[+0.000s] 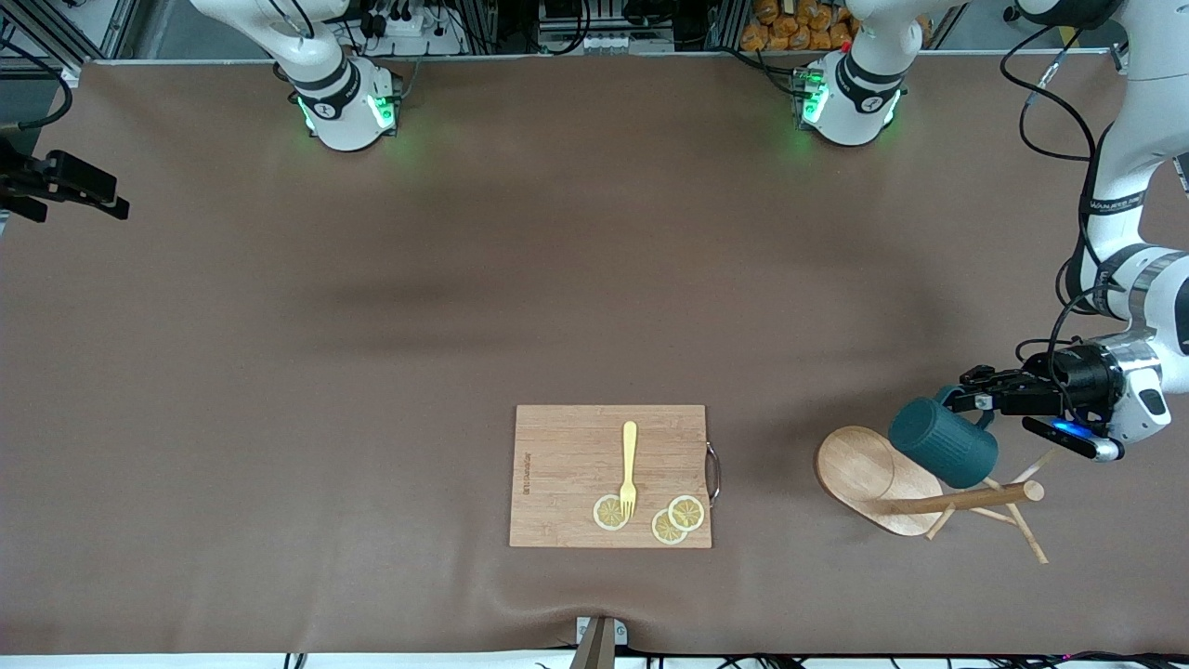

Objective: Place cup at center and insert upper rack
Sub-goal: 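Lower the mug handle onto a stand peg with the left gripper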

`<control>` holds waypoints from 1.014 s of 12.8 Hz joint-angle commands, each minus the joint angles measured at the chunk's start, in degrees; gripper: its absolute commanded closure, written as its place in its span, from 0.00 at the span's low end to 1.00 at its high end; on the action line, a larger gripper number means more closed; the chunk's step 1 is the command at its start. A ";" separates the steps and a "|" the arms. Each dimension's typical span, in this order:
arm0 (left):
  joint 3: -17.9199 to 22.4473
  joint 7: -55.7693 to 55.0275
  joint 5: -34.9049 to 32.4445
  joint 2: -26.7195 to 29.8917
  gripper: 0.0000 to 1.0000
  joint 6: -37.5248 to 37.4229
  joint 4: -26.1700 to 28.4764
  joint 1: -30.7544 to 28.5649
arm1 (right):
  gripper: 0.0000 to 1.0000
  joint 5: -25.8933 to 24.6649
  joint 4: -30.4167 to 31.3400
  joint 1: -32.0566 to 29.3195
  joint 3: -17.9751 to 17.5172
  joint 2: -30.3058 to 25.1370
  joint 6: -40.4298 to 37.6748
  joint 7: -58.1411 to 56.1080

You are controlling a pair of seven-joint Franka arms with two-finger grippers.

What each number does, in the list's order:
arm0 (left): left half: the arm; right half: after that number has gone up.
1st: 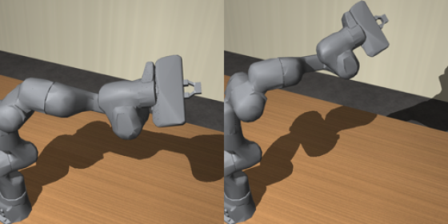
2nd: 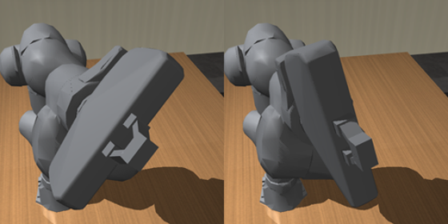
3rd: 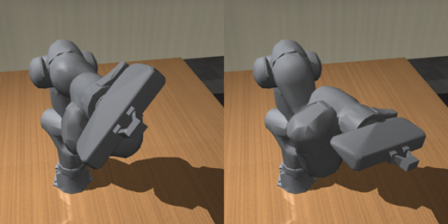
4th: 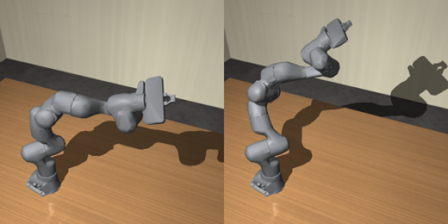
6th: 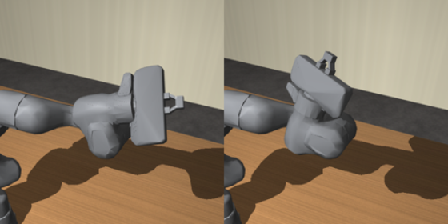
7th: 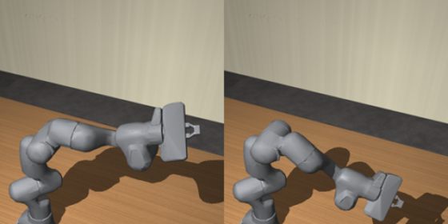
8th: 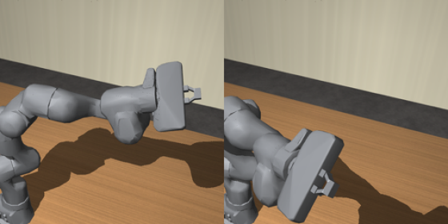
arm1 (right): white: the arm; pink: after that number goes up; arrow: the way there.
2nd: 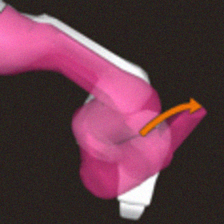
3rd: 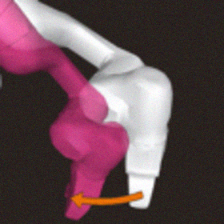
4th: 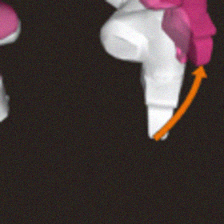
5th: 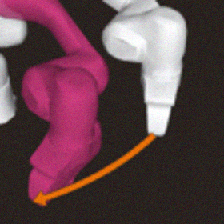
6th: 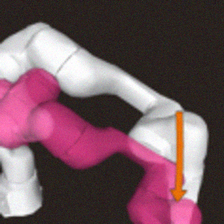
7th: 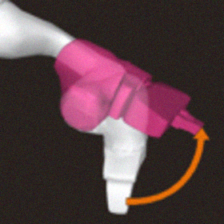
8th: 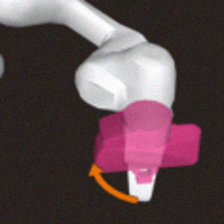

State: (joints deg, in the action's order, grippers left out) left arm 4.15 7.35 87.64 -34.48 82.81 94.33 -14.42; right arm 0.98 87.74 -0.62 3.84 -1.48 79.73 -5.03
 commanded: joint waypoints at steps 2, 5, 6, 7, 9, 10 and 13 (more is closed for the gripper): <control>-0.29 4.15 2.35 -2.25 1.00 -0.37 -0.99 -0.70 | 0.00 0.07 -0.38 -0.25 -0.23 -0.10 -0.63 -0.33; -0.37 7.57 2.53 -3.40 1.00 -0.37 -0.99 -1.14 | 0.00 0.07 -0.38 -0.26 -0.23 -0.19 -0.63 -0.42; -0.37 8.54 2.62 -3.92 1.00 -0.46 -0.99 -1.31 | 0.00 0.07 -0.38 -0.26 -0.23 -0.10 -0.63 -0.42; -0.37 8.82 2.71 -4.10 1.00 -0.46 -0.99 -1.58 | 0.00 0.07 -0.38 -0.26 -0.23 -0.10 -0.63 -0.42; -0.55 8.82 2.71 -4.10 1.00 -0.46 -0.99 -1.84 | 0.00 0.07 -0.38 -0.08 -0.32 -0.10 -0.54 -0.42; -0.55 8.82 2.79 -4.10 1.00 -0.46 -0.99 -1.93 | 0.00 0.16 -0.38 -0.08 -0.32 -0.10 -0.54 -0.42; -0.55 9.25 4.11 -5.06 1.00 -0.98 -0.99 -2.55 | 0.00 0.16 -0.38 -0.26 -0.23 -0.10 -0.54 -0.42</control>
State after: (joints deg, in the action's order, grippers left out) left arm 4.14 15.59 89.54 -38.19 82.83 94.26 -16.03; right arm 0.98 87.74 -0.58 3.72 -1.47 79.70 -5.03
